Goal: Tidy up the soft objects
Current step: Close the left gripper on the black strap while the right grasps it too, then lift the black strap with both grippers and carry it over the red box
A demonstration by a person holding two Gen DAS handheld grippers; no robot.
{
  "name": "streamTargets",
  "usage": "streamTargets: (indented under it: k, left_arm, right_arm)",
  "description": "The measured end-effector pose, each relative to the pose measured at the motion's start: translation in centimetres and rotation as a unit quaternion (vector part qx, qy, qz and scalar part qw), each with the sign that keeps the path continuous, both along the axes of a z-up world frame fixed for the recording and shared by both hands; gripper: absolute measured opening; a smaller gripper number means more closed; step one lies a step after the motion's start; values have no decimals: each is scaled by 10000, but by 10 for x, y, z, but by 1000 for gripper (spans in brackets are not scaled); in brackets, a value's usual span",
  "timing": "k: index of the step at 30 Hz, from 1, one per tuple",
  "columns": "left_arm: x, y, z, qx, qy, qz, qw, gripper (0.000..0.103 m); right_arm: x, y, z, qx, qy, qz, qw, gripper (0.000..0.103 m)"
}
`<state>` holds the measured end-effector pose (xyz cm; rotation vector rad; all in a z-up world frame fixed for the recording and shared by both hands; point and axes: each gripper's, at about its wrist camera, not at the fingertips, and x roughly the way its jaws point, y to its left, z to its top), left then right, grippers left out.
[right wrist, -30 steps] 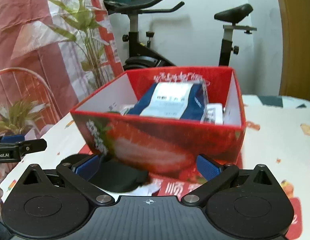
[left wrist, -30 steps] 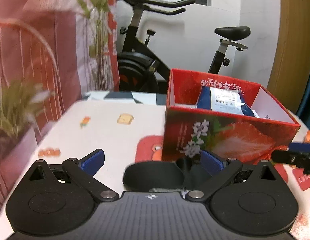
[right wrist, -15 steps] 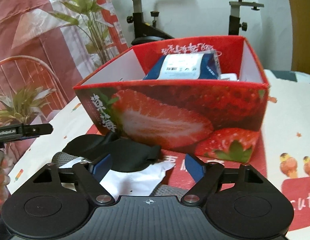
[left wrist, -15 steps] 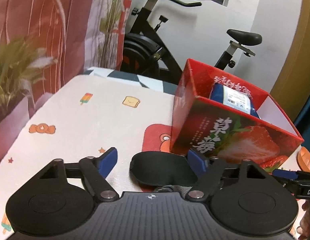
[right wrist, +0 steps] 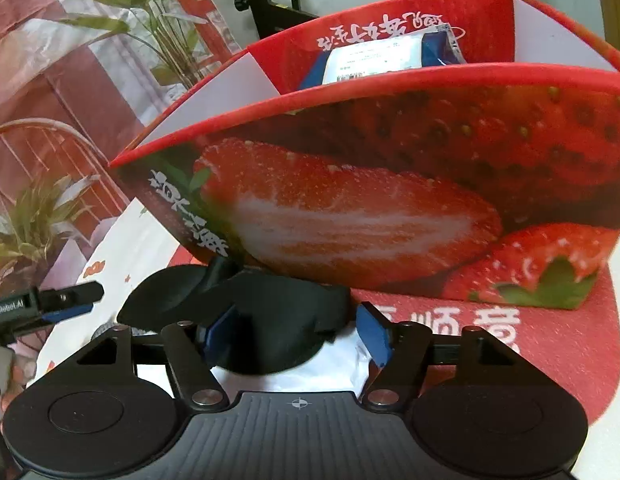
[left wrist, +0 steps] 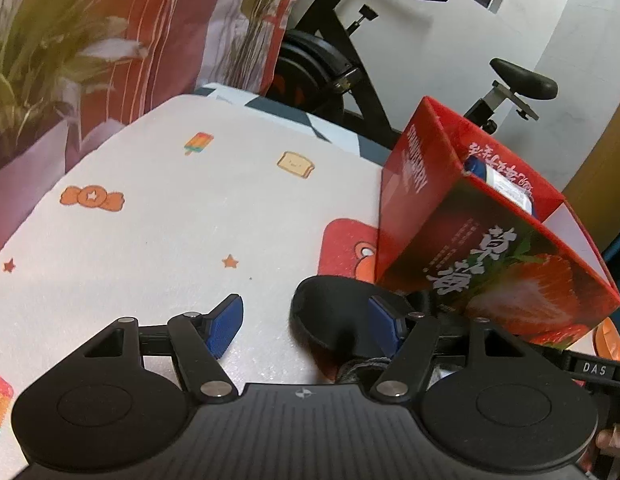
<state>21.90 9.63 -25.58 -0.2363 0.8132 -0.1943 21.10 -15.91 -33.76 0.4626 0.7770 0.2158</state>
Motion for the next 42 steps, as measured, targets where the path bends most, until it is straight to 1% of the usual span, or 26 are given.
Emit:
streamTargets:
  k: [2, 4, 6, 7, 10, 12, 16, 19, 23, 25, 27, 28, 29, 30, 33, 36, 38, 42]
  left_arm:
    - [2, 1, -2, -34, 46, 1, 10000, 70]
    - [4, 0, -5, -65, 81, -21, 9999, 70]
    - [8, -1, -7, -72, 107, -42, 9999, 70]
    - [9, -2, -8, -83, 128, -43, 9999, 70]
    - [16, -2, -13, -188, 237, -16, 9995, 69]
    - [21, -2, -17, -294, 318, -9, 9991, 67]
    - [30, -3, -24, -603, 490, -11, 9970, 67]
    - [34, -5, -27, -845, 535, -6, 9950, 67]
    - [39, -9, -29, -1065, 597, -16, 9925, 65]
    - [39, -11, -29, -1046, 632, -7, 9925, 59]
    - [40, -13, -31, -1022, 676, -60, 9924, 44]
    - [39, -13, -31, -993, 684, -49, 9927, 41]
    - [38, -12, -32, -967, 669, -24, 9931, 34]
    - [36, -12, -32, -956, 642, -13, 9933, 30]
    - [29, -12, -27, -909, 489, -50, 9946, 23]
    - [21, -14, -17, -765, 241, -159, 9967, 19]
    - [13, -17, -10, -616, 93, -210, 9978, 19]
    - [-1, -27, 0, -280, -171, -293, 9990, 19]
  right_arm:
    - [5, 3, 0, -48, 16, 40, 10000, 64]
    - [8, 7, -1, -126, 30, 72, 9999, 55]
    - [9, 10, -2, -207, 21, 96, 9997, 49]
    - [9, 12, -1, -268, -4, 103, 9996, 43]
    - [7, 17, 0, -600, -80, 78, 9981, 33]
    - [4, 17, 0, -662, -130, 58, 9977, 29]
    - [0, 13, 0, -730, -203, 36, 9971, 22]
    - [-2, 14, 1, -881, -278, 68, 9957, 20]
    - [-5, 11, 1, -858, -298, 52, 9959, 19]
    - [-6, 9, 1, -824, -299, 20, 9961, 18]
    - [-8, 6, 1, -799, -308, -16, 9963, 17]
    - [-9, 5, 2, -773, -309, -45, 9965, 16]
    - [-10, 3, 2, -741, -311, -84, 9967, 15]
    - [-12, 1, 2, -695, -316, -129, 9970, 11]
    - [-17, -6, 5, -510, -401, -236, 9976, 9]
    - [-22, -12, 9, -397, -513, -284, 9975, 9]
    - [-24, -15, 12, -282, -550, -309, 9976, 9]
    - [-28, -21, 16, 96, -577, -346, 9977, 9]
